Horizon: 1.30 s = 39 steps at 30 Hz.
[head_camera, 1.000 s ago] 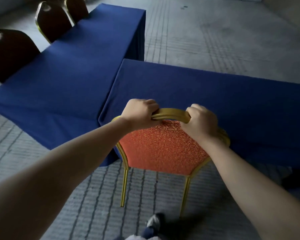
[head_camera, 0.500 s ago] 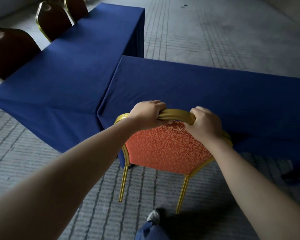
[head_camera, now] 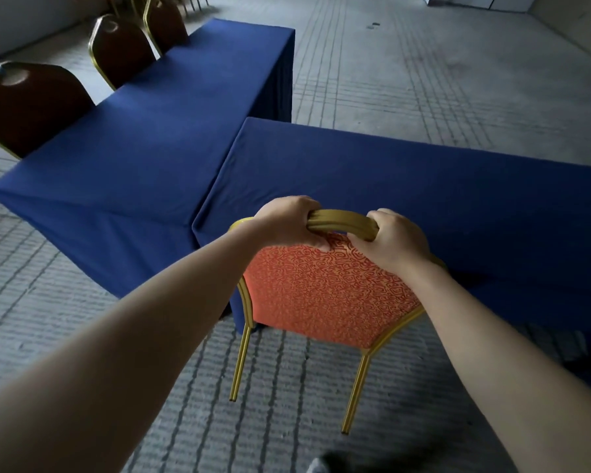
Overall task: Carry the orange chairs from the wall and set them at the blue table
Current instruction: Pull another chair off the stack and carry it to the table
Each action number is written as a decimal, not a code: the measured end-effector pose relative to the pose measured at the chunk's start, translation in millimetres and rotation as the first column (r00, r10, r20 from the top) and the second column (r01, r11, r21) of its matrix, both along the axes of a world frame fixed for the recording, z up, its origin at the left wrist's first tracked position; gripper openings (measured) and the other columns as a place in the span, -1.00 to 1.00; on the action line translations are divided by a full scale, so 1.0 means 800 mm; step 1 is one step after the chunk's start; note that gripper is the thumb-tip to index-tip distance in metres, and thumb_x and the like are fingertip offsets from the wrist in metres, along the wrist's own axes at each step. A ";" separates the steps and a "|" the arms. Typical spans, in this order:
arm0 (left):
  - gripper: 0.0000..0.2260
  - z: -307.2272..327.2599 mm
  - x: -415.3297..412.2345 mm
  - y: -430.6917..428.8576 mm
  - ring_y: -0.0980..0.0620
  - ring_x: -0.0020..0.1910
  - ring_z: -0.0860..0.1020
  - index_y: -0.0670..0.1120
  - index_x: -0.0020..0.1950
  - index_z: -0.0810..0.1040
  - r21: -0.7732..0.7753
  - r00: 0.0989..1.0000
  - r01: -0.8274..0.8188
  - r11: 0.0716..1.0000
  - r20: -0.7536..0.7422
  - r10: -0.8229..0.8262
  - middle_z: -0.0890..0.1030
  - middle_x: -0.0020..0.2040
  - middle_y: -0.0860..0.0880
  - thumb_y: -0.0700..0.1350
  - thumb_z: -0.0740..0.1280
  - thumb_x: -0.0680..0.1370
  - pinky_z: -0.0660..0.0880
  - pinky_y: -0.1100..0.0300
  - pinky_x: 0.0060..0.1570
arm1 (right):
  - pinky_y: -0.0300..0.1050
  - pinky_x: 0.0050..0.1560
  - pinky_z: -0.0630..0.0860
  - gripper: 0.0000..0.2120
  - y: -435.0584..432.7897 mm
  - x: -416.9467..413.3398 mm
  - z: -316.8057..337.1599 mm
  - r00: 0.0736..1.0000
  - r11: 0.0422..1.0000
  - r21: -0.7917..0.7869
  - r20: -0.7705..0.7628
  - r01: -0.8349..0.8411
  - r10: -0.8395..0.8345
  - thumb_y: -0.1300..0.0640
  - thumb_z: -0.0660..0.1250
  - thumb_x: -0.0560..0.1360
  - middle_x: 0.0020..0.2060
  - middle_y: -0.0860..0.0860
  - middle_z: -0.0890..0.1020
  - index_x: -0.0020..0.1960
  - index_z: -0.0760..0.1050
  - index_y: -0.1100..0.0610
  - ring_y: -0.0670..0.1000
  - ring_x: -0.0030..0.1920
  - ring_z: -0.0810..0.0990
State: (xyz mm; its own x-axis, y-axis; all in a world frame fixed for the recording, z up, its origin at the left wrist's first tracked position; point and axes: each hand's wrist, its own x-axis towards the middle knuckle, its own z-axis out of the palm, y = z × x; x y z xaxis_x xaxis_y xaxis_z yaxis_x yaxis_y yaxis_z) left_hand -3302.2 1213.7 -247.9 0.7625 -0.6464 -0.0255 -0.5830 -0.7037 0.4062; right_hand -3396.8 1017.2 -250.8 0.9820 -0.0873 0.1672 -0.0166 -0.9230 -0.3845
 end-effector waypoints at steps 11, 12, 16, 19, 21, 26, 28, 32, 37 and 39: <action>-0.58 0.021 0.066 -0.030 0.08 -0.21 0.56 0.06 -0.09 0.56 0.016 0.997 -0.059 0.998 -0.050 0.059 0.60 -0.19 0.10 0.27 0.55 0.22 0.49 0.10 -0.20 | -0.19 -0.39 0.29 -0.71 -0.009 0.090 0.036 0.987 0.999 0.035 -0.158 0.039 -0.033 -0.02 0.36 0.41 -0.44 -0.06 0.49 -0.40 0.39 0.06 0.01 -0.40 0.47; -0.59 0.022 0.073 -0.034 0.08 -0.22 0.56 0.06 -0.11 0.55 0.012 0.997 -0.047 0.999 -0.055 0.048 0.60 -0.20 0.09 0.25 0.55 0.23 0.48 0.11 -0.23 | -0.19 -0.39 0.30 -0.72 -0.012 0.096 0.038 0.984 0.998 0.039 -0.172 0.049 -0.042 -0.03 0.36 0.41 -0.44 -0.05 0.50 -0.39 0.40 0.06 0.01 -0.40 0.47; -0.63 0.027 0.090 -0.039 0.07 -0.25 0.54 0.06 -0.14 0.51 0.016 0.998 0.011 1.000 -0.061 -0.010 0.59 -0.21 0.07 0.23 0.55 0.27 0.43 0.15 -0.30 | -0.18 -0.40 0.29 -0.72 -0.014 0.113 0.044 0.981 0.995 0.050 -0.177 0.088 -0.078 -0.02 0.38 0.39 -0.43 -0.05 0.51 -0.40 0.40 0.06 0.01 -0.39 0.47; -0.62 0.025 0.093 -0.033 0.08 -0.25 0.55 0.06 -0.13 0.52 0.024 0.998 0.013 1.000 -0.061 -0.012 0.59 -0.22 0.08 0.25 0.54 0.27 0.46 0.14 -0.29 | -0.17 -0.40 0.31 -0.71 -0.008 0.112 0.040 0.980 0.994 0.062 -0.185 0.090 -0.077 -0.01 0.38 0.37 -0.46 -0.05 0.50 -0.42 0.38 0.08 0.03 -0.41 0.47; -0.60 0.029 0.094 -0.028 0.09 -0.25 0.55 0.06 -0.12 0.53 0.019 0.999 0.005 1.000 -0.044 -0.005 0.58 -0.22 0.09 0.27 0.53 0.26 0.47 0.13 -0.28 | -0.18 -0.41 0.30 -0.70 -0.003 0.115 0.046 0.981 0.992 0.074 -0.173 0.104 -0.090 -0.01 0.38 0.37 -0.48 -0.05 0.49 -0.43 0.37 0.09 0.03 -0.41 0.47; -0.62 0.040 0.102 -0.003 0.12 -0.25 0.52 0.07 -0.09 0.52 -0.005 1.000 -0.003 1.000 0.002 0.003 0.56 -0.21 0.12 0.25 0.53 0.28 0.44 0.15 -0.29 | -0.19 -0.43 0.26 -0.71 0.023 0.129 0.064 0.983 0.996 0.044 -0.172 0.074 -0.066 0.00 0.40 0.35 -0.46 -0.05 0.50 -0.43 0.40 0.09 0.02 -0.40 0.48; -0.64 0.043 0.101 0.005 0.12 -0.25 0.51 0.09 -0.14 0.50 -0.015 1.000 -0.011 1.000 0.018 0.011 0.55 -0.22 0.12 0.25 0.53 0.27 0.41 0.17 -0.33 | -0.19 -0.44 0.25 -0.73 0.030 0.130 0.065 0.983 0.996 0.034 -0.167 0.079 -0.072 0.02 0.39 0.35 -0.46 -0.04 0.51 -0.43 0.40 0.10 0.03 -0.40 0.49; -0.62 0.051 0.107 0.006 0.11 -0.23 0.51 0.08 -0.14 0.50 -0.044 0.996 0.006 0.999 0.086 -0.002 0.54 -0.20 0.12 0.27 0.52 0.27 0.43 0.14 -0.28 | -0.19 -0.42 0.26 -0.73 0.029 0.133 0.074 0.990 0.997 0.019 -0.122 0.070 -0.068 0.02 0.39 0.34 -0.47 -0.05 0.51 -0.44 0.40 0.10 0.02 -0.40 0.49; -0.63 0.031 0.103 0.020 0.15 -0.23 0.50 0.09 -0.12 0.52 -0.110 0.991 -0.025 0.994 0.127 0.039 0.53 -0.20 0.14 0.28 0.50 0.28 0.45 0.13 -0.25 | -0.17 -0.35 0.32 -0.72 0.037 0.142 0.068 0.994 0.999 -0.043 -0.106 -0.018 0.013 -0.03 0.41 0.31 -0.45 -0.06 0.52 -0.43 0.41 0.08 0.03 -0.37 0.52; -0.63 0.024 0.103 0.023 0.14 -0.22 0.50 0.07 -0.09 0.53 -0.119 0.991 -0.030 0.992 0.130 0.046 0.53 -0.19 0.14 0.26 0.51 0.29 0.45 0.14 -0.24 | -0.16 -0.34 0.31 -0.73 0.037 0.146 0.063 0.993 0.997 -0.066 -0.116 -0.037 0.029 -0.04 0.41 0.30 -0.45 -0.06 0.53 -0.43 0.41 0.08 0.02 -0.37 0.52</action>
